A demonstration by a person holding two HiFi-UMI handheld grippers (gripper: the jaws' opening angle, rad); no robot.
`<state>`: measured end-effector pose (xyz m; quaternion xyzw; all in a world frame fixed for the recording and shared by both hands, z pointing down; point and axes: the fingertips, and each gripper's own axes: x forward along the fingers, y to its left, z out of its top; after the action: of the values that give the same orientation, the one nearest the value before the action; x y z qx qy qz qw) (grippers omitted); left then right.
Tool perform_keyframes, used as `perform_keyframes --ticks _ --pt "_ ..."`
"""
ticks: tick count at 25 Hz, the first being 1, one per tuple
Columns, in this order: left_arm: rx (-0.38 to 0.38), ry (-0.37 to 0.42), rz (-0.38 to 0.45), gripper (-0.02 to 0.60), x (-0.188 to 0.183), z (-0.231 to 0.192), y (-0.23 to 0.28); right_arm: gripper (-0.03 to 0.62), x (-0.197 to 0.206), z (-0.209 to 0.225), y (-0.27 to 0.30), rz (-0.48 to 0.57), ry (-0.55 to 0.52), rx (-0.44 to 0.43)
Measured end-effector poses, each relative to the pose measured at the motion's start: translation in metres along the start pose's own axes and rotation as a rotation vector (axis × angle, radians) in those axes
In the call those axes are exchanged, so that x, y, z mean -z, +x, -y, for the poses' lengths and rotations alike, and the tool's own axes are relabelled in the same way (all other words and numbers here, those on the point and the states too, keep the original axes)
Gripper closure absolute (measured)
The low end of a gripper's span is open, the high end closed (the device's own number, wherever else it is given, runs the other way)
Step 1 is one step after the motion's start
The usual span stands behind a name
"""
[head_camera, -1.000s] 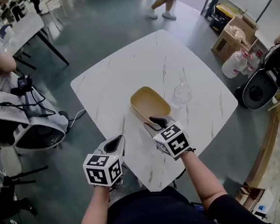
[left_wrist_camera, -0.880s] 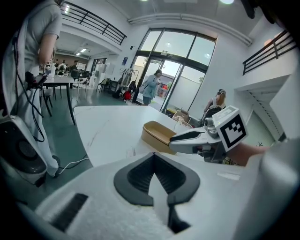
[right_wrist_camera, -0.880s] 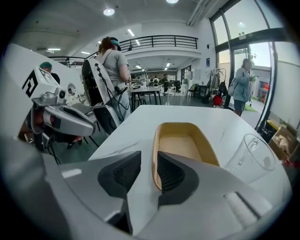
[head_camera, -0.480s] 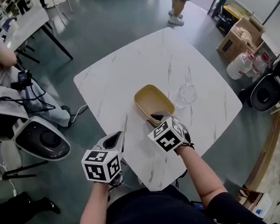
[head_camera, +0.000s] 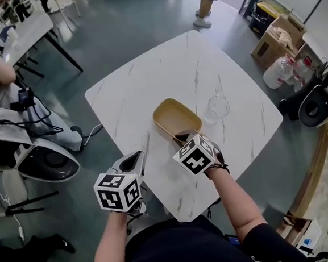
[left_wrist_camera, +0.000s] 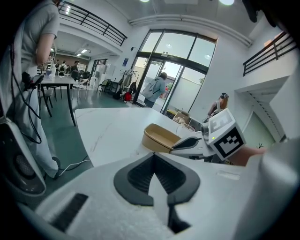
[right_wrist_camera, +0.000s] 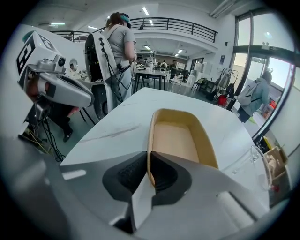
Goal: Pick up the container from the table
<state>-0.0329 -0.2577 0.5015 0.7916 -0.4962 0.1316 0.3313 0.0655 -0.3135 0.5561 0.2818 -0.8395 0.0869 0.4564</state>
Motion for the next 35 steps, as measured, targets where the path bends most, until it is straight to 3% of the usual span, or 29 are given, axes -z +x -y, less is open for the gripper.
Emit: perform_keyframes --ticks 10,17,35 --pt "0.057 0.02 0.01 0.588 -0.001 0.004 -0.011 0.571 -0.009 -0.009 -0.028 0.106 0.096 0.072" --pt "0.105 0.044 0.05 0.588 -0.008 0.011 -0.019 0.569 -0.011 -0.023 -0.053 0.213 0.242 0.063" --pt "0.205 0.097 0.058 0.588 0.012 0.024 -0.068 0.569 -0.002 -0.105 -0.113 0.39 0.46 0.076"
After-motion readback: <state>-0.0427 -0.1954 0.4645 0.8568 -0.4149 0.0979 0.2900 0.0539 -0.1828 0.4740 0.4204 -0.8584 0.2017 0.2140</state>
